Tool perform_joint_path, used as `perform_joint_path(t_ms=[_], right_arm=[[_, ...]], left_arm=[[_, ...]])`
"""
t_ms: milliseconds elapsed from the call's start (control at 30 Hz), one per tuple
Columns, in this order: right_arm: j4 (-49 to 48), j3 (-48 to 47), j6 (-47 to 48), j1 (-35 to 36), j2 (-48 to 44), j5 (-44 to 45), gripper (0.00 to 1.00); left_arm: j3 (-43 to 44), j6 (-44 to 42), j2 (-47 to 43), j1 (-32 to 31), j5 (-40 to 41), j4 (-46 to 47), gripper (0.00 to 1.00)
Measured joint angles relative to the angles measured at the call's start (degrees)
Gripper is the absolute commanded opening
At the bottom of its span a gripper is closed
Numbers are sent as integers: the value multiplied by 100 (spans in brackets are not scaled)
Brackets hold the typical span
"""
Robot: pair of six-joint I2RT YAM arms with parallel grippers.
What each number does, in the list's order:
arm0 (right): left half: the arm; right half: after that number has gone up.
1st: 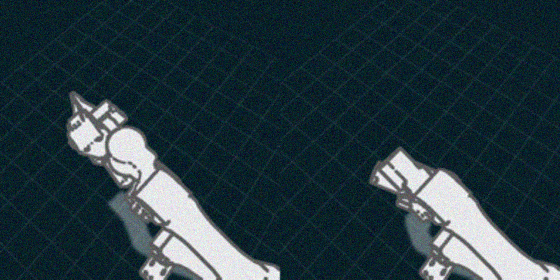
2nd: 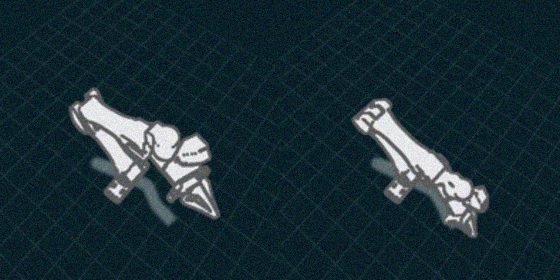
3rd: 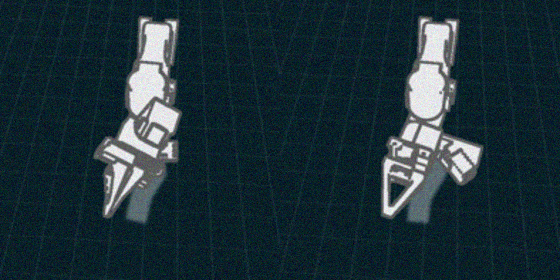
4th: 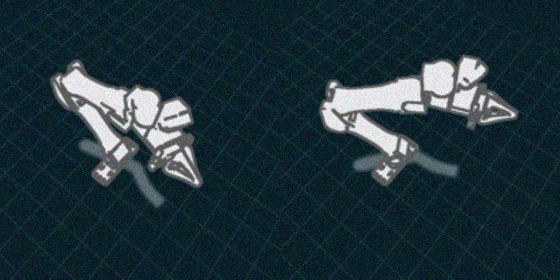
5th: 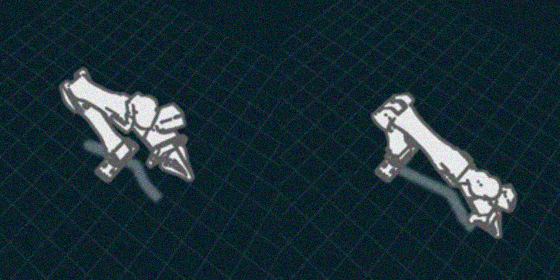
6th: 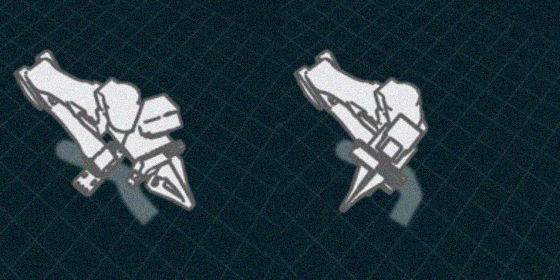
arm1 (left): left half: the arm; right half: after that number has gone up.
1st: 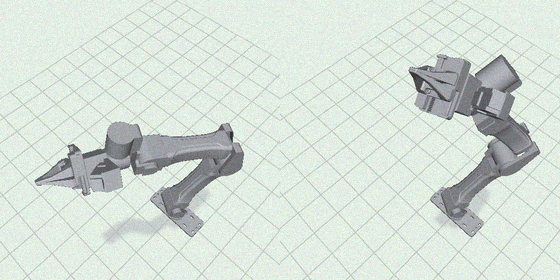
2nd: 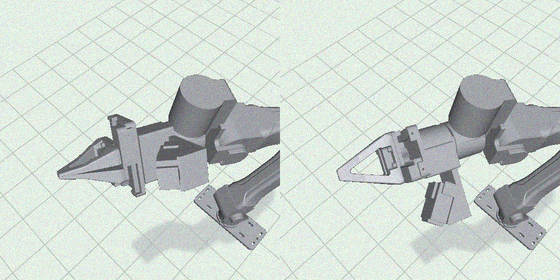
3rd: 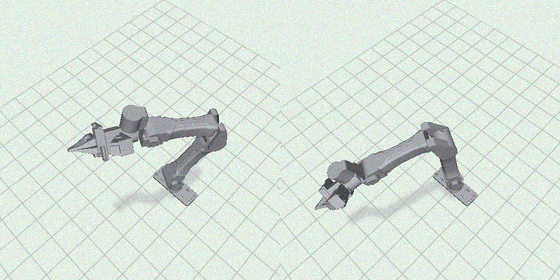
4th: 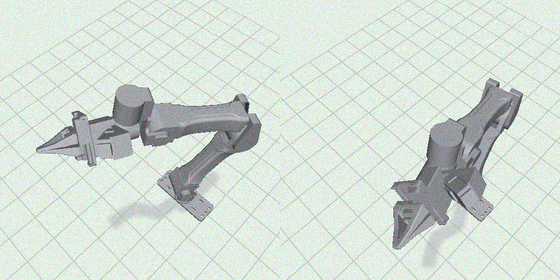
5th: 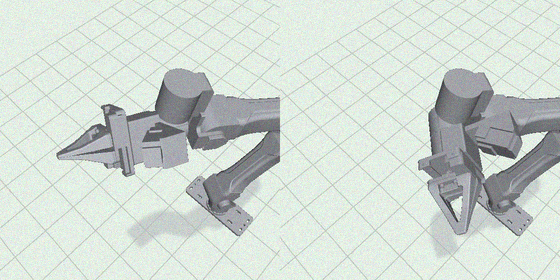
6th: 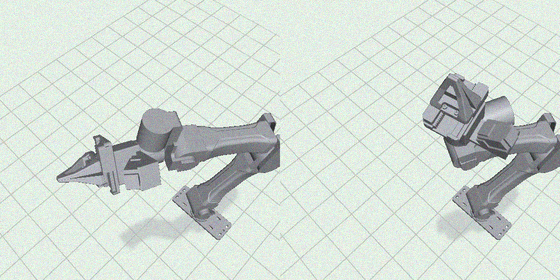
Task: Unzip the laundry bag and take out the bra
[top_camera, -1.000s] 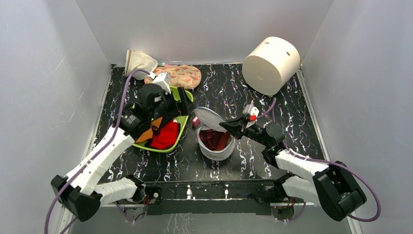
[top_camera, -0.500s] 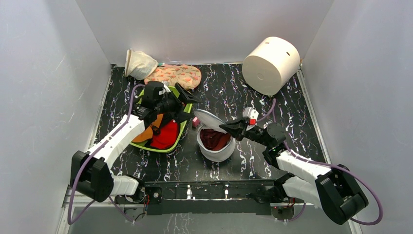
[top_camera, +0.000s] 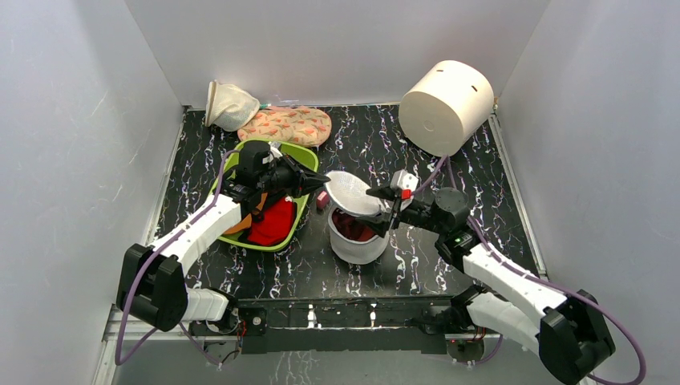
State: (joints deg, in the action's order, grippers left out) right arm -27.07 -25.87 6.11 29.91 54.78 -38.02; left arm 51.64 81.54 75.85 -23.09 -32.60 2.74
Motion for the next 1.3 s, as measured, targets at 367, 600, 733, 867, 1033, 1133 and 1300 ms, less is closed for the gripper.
perform_joint_path(t_ms=[367,600,733,867,1033,1133,1300], right_arm=[[1976,-1429,-769,673,-326,1272,96],[3104,-2837,-1215,2011,791,3283,88],[3576,-3394,-1154,2830,1423,4610,75],[3943,-3797,-925,3456,1978,5984,59],[4170,-4242,-553,3926,2693,7606,46],[4245,-4391,-334,4022,2977,8282,46],[4328,-4572,-31,4050,3287,8819,30]], left_arm=[[0,-101,-184,0,15,-70,0],[0,-125,-184,0,39,-116,0],[0,-184,-184,0,48,-170,0],[0,-208,-184,0,52,-203,0],[0,-238,-190,0,72,-271,0],[4,-271,-221,0,85,-337,0],[22,-308,-267,0,107,-372,0]])
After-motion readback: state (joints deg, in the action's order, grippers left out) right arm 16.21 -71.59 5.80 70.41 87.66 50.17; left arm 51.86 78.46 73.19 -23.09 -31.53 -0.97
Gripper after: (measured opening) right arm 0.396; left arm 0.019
